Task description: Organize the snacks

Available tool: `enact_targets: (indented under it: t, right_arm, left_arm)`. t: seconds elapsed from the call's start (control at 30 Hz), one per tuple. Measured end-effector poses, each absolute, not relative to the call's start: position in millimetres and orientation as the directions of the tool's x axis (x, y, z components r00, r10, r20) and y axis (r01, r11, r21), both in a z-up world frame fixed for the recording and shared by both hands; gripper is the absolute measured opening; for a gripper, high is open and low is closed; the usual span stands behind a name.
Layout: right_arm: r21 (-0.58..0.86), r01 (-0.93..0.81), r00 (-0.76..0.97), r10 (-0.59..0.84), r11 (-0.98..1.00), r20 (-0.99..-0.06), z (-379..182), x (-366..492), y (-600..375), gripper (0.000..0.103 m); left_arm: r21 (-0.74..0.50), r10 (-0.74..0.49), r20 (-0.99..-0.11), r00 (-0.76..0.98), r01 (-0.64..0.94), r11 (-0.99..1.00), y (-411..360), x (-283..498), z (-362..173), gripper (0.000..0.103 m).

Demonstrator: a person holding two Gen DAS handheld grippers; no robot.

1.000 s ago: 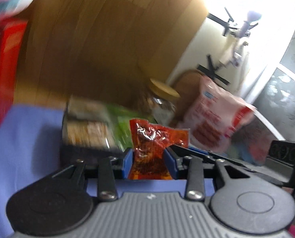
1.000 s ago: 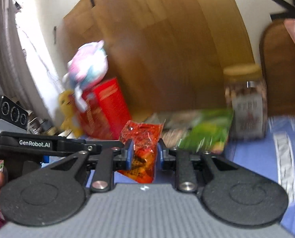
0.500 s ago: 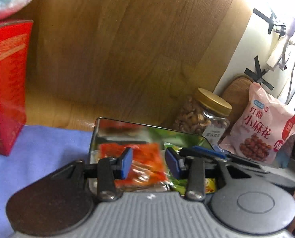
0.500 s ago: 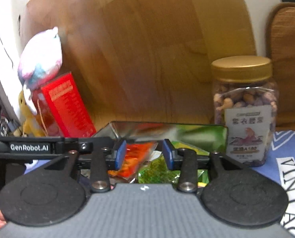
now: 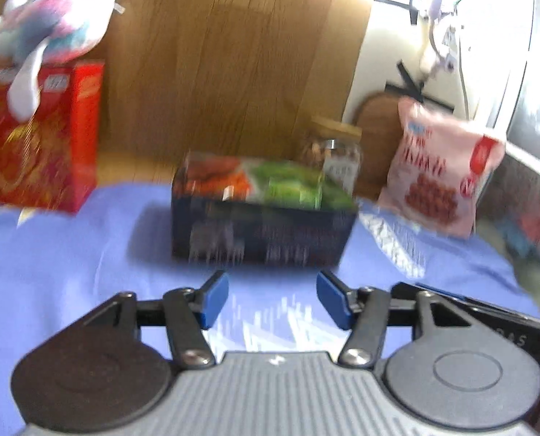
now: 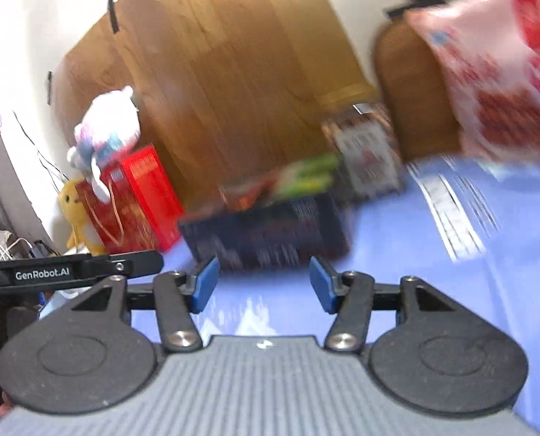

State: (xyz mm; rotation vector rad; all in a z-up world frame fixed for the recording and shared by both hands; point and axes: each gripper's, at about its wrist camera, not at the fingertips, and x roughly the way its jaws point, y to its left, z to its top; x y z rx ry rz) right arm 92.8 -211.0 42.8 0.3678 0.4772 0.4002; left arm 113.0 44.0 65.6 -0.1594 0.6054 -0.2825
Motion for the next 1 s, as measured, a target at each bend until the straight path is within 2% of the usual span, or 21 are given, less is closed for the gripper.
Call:
enact_targets:
  t: [0.07, 0.17, 0.23, 0.3, 0.37, 0.57, 0.77, 1.0]
  right_arm:
    - [0.441, -0.255, 0.804, 0.442, 0.861, -0.397, 33, 75, -211, 0.059]
    - [0.427, -0.242, 0.794, 0.43, 0.872, -0.429, 25, 49, -211, 0.063]
    - [0.43, -0.242, 0.787, 0.435, 0.87, -0.437, 24, 35, -212, 0.068]
    - [0.432, -0.243, 0.787, 0.437, 0.868, -0.435, 23, 22, -214, 0.07]
    - [0.434, -0.241, 0.792, 0.435, 0.868, -0.429, 25, 10, -216, 0.072]
    - [0.457, -0.231, 0.795, 0.438, 0.859, -0.42, 24, -24, -218, 0.074]
    - [0.459, -0.228, 0.8, 0.434, 0.859, -0.415, 25, -55, -213, 0.077]
    - [0.447, -0.228, 0.804, 0.427, 0.865, -0.415, 27, -78, -208, 0.085]
  left_arm:
    - [-0.223, -0.299, -0.555, 0.776, 0.208, 0.952, 40, 93, 58, 0.061]
    - [-0.188, -0.273, -0.551, 0.789, 0.201, 0.961, 32, 62, 56, 0.08]
    - [-0.166, -0.254, -0.535, 0.806, 0.194, 0.967, 27, 41, 57, 0.087]
    - [-0.147, -0.24, -0.519, 0.82, 0.191, 0.97, 23, 21, 59, 0.098]
    - [-0.136, -0.229, -0.499, 0.836, 0.186, 0.973, 21, 4, 62, 0.103]
    - [-0.11, -0.176, -0.492, 0.853, 0.139, 0.984, 15, -28, 66, 0.103]
    - [-0.108, -0.154, -0.526, 0.836, 0.114, 0.988, 10, -49, 57, 0.103]
    - [-0.042, -0.086, -0.541, 0.837, 0.075, 0.996, -1, -66, 54, 0.103]
